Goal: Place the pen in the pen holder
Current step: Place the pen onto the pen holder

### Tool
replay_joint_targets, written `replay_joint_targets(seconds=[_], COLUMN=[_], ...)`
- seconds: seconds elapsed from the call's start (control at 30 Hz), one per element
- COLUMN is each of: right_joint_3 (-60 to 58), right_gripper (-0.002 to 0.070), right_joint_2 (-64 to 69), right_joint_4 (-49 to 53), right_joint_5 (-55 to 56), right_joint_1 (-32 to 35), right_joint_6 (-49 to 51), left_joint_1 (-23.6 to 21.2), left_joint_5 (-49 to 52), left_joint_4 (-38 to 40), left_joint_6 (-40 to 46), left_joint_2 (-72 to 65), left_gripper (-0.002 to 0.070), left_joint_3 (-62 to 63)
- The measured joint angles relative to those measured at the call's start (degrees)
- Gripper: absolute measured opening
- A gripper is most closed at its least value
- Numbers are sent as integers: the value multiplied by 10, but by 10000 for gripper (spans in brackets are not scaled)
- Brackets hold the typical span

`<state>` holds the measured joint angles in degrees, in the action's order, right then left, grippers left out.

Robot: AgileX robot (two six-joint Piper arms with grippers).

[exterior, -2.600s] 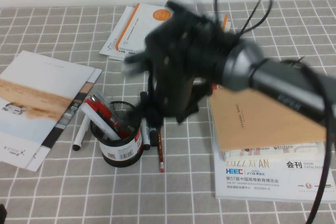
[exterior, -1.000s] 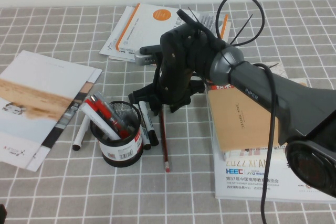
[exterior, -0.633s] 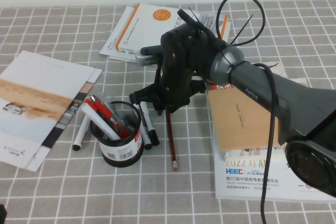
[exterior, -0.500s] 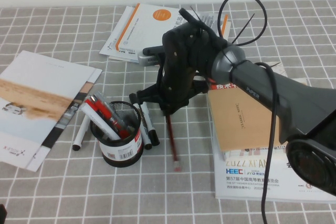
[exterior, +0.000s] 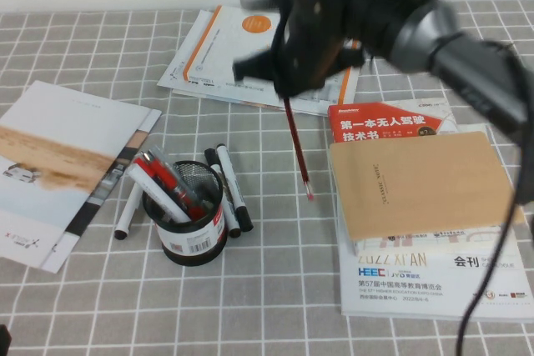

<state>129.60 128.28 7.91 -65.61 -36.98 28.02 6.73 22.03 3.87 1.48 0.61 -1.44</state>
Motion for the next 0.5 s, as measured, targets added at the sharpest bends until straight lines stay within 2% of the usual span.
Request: replay_joint_targets(seconds=[0.13,0.27,0.4,0.5], right_joint_3=[-28,-142,-327,-463], right_gripper=[5,5,5,5], right_joint_2=[-49,-117,-204,-258], right_joint_4=[28,73,126,170], right_joint_5=[47,180,431,639], right_joint_1=[-6,-25,-34,-33], right_joint_6=[43,105,180,190], left_joint_1=[0,0,0,0], left_joint_5=[0,0,0,0], left_joint_4=[0,0,0,0], left_joint_6=[0,0,0,0], left_joint_2=[0,0,0,0], left_gripper=[-3,-3,-3,-3], left_joint_3=[0,0,0,0])
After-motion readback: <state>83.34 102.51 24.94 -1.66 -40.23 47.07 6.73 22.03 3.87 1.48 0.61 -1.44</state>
